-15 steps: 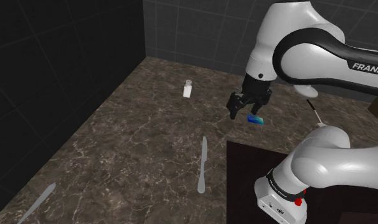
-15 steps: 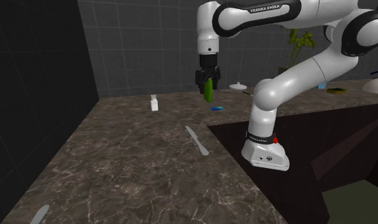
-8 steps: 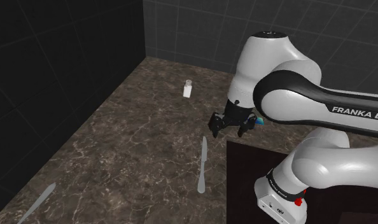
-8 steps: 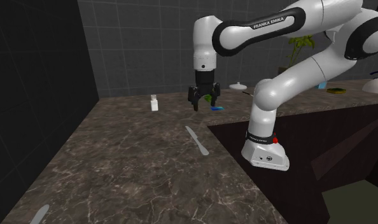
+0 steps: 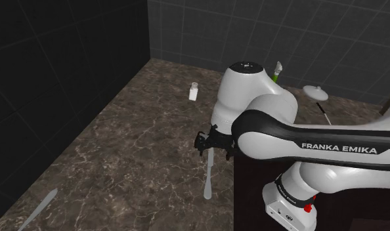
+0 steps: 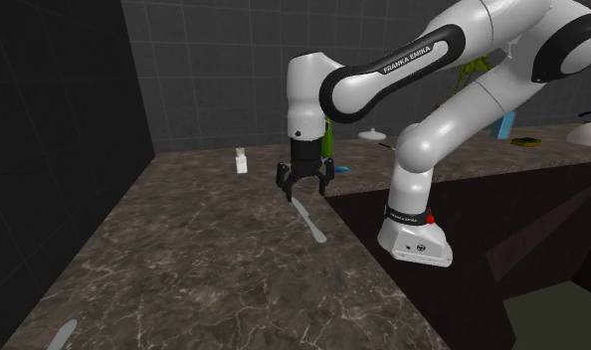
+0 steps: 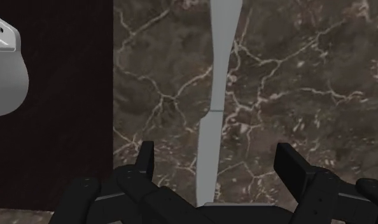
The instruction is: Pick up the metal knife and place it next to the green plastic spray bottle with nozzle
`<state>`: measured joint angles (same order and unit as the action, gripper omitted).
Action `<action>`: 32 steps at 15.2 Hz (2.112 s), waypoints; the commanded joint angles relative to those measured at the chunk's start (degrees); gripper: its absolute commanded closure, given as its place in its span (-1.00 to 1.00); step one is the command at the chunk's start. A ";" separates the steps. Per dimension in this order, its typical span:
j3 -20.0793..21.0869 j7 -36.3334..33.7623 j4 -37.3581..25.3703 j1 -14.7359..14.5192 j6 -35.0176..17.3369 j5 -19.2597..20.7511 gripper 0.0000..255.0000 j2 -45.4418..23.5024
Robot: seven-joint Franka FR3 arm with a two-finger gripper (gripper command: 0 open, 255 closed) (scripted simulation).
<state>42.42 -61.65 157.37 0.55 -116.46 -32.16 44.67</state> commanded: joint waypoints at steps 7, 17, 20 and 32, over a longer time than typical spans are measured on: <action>4.36 -0.46 2.83 0.67 -7.61 -2.70 -1.00 -4.46; 4.35 -0.46 2.83 0.67 -7.59 -2.69 1.00 -4.45; 4.35 -0.46 2.83 0.67 -7.59 -2.69 1.00 -4.45; 0.15 -0.84 -0.56 0.15 0.40 -0.02 1.00 0.08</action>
<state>43.04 -62.49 157.38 0.59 -116.98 -32.59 44.44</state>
